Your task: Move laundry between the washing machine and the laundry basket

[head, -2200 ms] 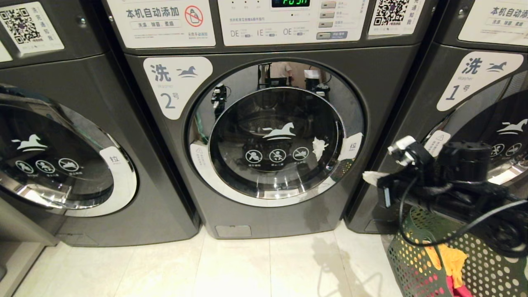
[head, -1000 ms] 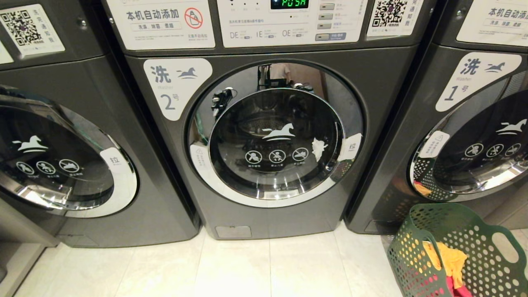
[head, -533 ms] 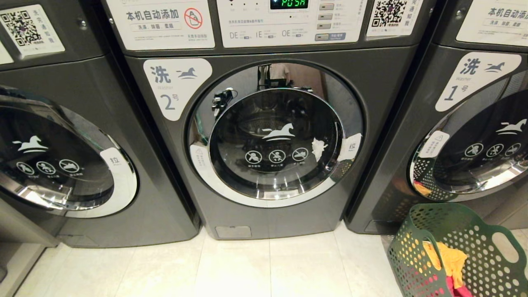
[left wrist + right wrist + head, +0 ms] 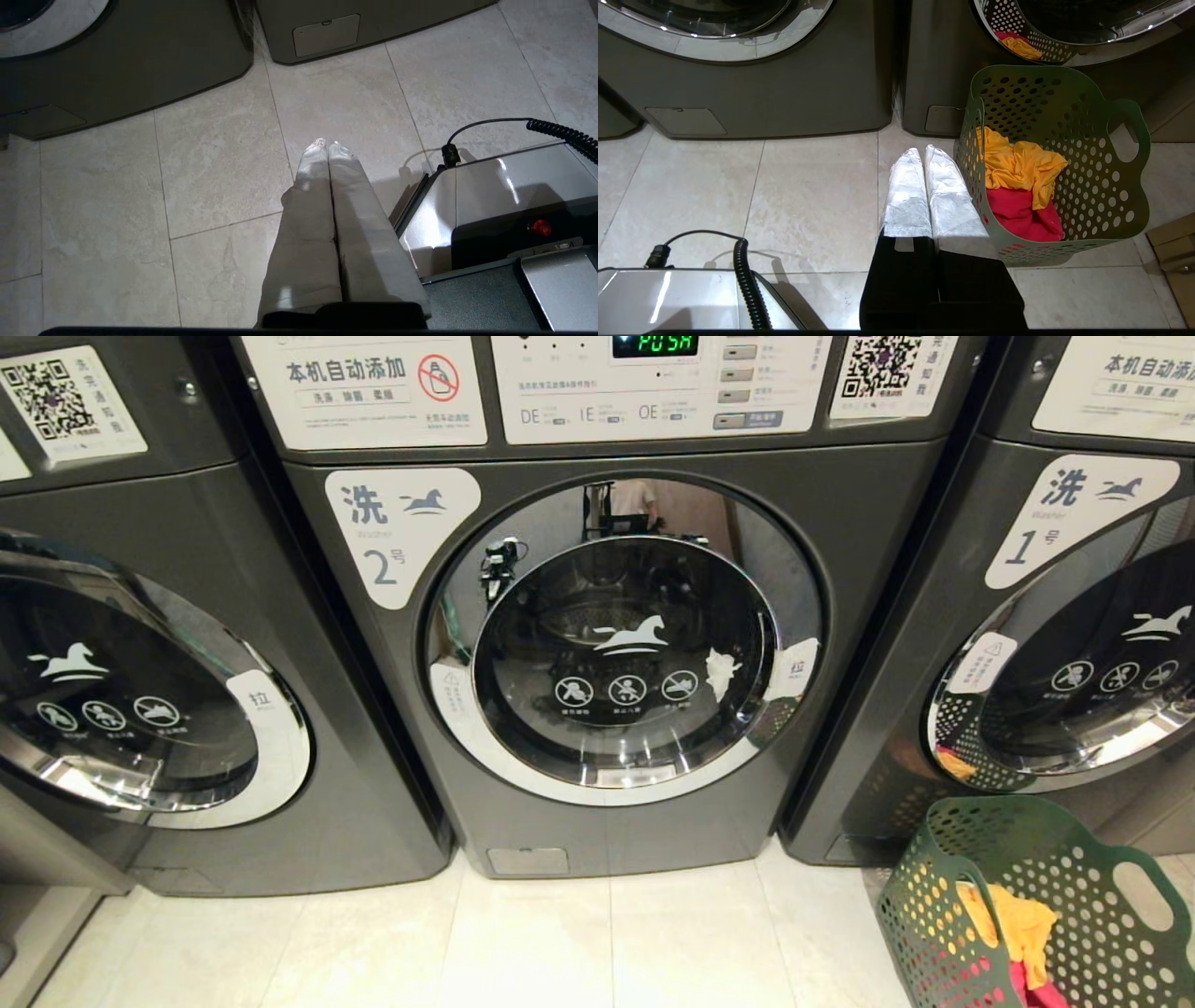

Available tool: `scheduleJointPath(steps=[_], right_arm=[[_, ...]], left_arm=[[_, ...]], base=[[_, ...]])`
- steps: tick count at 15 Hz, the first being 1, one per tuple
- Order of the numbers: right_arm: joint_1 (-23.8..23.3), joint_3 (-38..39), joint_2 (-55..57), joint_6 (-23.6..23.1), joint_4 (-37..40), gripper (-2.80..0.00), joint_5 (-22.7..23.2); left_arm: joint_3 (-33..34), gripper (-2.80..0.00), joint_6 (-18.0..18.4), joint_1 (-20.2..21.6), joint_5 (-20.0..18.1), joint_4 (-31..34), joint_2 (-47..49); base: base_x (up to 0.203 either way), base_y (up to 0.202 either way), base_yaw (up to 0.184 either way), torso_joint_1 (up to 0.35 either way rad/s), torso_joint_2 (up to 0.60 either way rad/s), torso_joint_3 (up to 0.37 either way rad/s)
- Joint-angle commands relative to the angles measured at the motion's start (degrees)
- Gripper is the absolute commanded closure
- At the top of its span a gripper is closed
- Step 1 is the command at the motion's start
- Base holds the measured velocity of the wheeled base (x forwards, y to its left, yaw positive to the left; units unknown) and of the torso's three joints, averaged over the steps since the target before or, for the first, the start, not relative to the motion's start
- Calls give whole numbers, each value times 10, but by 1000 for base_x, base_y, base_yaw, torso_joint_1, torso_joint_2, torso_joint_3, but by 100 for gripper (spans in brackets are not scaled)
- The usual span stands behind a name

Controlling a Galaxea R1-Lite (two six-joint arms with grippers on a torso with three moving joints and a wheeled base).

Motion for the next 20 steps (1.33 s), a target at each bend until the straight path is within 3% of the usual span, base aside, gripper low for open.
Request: scheduleJointPath(steps=[1,3,6,9,10,14,20], right_arm=[[0,0,1,0,0,0,0],[0,0,1,-2,0,0,1],[0,7,1,-7,-10,0,5],[0,46,1,-81,-118,0,39],[0,49,1,-83,-123,0,42],[0,60,1,-35,-143,0,18],[0,59,1,-29,-143,0,16]], left_arm=[[1,0,0,4,1,3,-54],[8,0,-11,10,9,-13,-131],[69,0,-62,15,41,-179,-136],[75,0,-67,16,46,-180,-134],[76,0,-70,16,46,-183,-134],[76,0,-76,16,47,-184,-134],[77,0,-73,16,46,-185,-134]], base=[[0,0,0,0,0,0],[0,0,0,0,0,0],[0,0,0,0,0,0],[0,0,0,0,0,0],[0,0,0,0,0,0],[0,0,0,0,0,0],[0,0,0,0,0,0]])
